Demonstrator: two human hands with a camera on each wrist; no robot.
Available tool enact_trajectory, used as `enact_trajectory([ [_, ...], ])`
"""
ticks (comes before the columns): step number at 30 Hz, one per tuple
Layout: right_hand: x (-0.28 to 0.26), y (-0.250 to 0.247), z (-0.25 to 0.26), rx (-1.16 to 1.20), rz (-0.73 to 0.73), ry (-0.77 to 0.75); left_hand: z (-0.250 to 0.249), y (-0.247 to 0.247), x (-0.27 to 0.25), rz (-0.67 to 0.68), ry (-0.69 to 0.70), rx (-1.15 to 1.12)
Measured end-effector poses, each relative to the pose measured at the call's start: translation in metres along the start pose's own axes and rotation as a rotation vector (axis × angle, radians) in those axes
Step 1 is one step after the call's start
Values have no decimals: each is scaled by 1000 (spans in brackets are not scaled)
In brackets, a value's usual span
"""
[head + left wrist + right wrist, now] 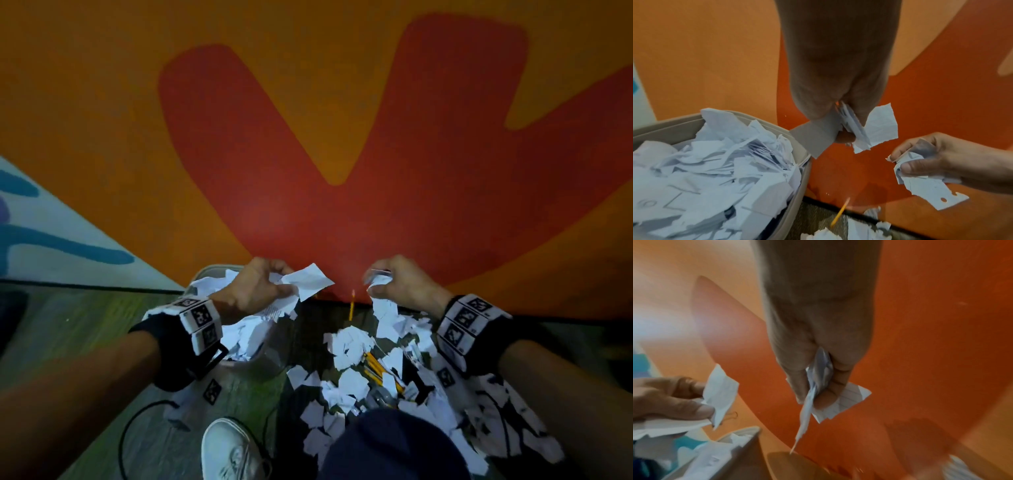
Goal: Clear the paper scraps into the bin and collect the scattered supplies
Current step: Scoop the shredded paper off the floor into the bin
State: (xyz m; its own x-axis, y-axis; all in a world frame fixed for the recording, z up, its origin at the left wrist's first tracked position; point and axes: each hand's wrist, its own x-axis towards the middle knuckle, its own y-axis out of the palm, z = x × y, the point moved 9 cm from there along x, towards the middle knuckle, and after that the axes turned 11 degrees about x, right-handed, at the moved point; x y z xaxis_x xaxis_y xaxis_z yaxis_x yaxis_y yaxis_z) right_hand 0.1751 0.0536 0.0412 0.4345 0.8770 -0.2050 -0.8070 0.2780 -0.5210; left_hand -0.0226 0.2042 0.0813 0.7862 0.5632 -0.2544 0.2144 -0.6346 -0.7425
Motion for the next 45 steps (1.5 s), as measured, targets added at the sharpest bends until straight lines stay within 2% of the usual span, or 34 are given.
enact_trajectory([
  [7,14,20,64,-234,173,47,32,-37,-33,-105,-110,-156],
  [11,33,44,115,-141,159,-56,77,-66,-43,-191,-218,-198],
  [15,53,107,155,-74,239,-120,123,-78,-51,-281,-355,-230],
  [20,73,179,164,-17,252,-96,168,-59,-50,-321,-498,-364],
  [24,67,223,143,38,391,79,187,-40,-45,-316,-540,-564],
  [26,67,225,135,94,407,127,189,-41,-46,-306,-530,-580],
  [30,74,212,129,282,342,187,194,-49,-51,-230,-462,-498],
  [35,74,206,136,448,331,221,165,-62,-55,-253,-256,-214],
  [39,84,182,131,85,200,76,132,-45,-50,-222,-38,8],
  [41,88,175,121,-16,166,62,123,-26,-41,-142,44,184],
  [45,89,183,111,-240,218,14,141,14,-26,97,-32,390],
])
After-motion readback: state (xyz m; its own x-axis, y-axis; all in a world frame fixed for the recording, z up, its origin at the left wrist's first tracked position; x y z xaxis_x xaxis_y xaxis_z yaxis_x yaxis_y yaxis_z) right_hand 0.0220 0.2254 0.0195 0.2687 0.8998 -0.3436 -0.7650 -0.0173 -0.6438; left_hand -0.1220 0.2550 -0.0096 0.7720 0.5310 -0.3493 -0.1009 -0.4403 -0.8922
